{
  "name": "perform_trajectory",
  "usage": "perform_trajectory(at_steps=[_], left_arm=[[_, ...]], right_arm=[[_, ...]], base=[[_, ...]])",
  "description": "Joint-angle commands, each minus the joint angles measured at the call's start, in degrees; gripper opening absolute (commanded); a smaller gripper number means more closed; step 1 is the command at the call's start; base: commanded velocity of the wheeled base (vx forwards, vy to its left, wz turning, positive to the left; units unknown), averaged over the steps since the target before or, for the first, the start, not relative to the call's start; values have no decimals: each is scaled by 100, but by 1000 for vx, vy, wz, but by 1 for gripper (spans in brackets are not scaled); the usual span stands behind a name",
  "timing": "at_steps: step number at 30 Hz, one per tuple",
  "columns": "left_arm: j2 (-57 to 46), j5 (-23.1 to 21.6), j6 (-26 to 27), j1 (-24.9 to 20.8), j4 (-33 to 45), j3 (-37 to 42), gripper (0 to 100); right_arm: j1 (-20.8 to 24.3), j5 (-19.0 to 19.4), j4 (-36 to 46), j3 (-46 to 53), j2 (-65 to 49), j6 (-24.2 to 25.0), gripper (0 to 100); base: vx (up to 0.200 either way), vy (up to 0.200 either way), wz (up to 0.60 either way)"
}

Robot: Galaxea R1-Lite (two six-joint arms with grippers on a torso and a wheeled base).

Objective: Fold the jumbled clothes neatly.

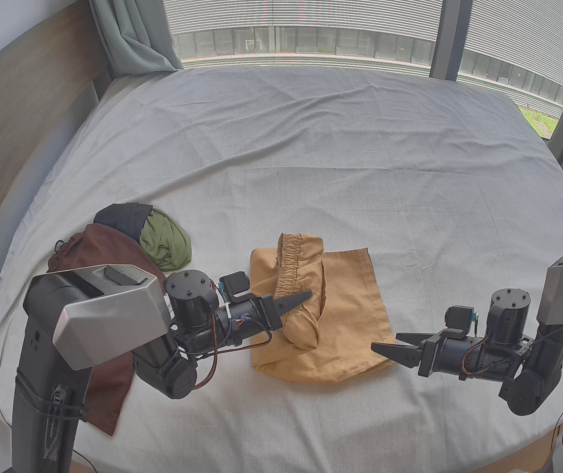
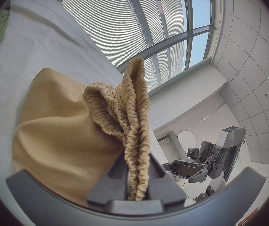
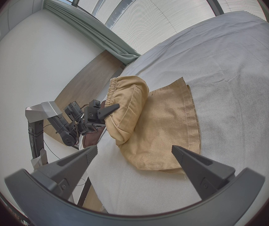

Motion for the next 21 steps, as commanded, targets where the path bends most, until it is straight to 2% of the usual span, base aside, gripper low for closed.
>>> perform_trajectory(at_steps=[1, 16, 17, 21], left_arm=[[227, 2, -1, -110, 6, -129, 0], [613, 213, -80, -215, 15, -480, 0], [613, 213, -89, -215, 15, -489, 100], [596, 204, -115, -215, 6, -507, 100]], right_arm=[[-6, 4, -10, -7, 15, 2, 100], [-6, 4, -1, -33, 24, 2, 100], [-6, 4, -1, -42, 24, 2, 100], [-6, 4, -1, -42, 33, 2, 100]], base=[[0, 0, 0], [0, 0, 0], [0, 0, 0], [0, 0, 0]])
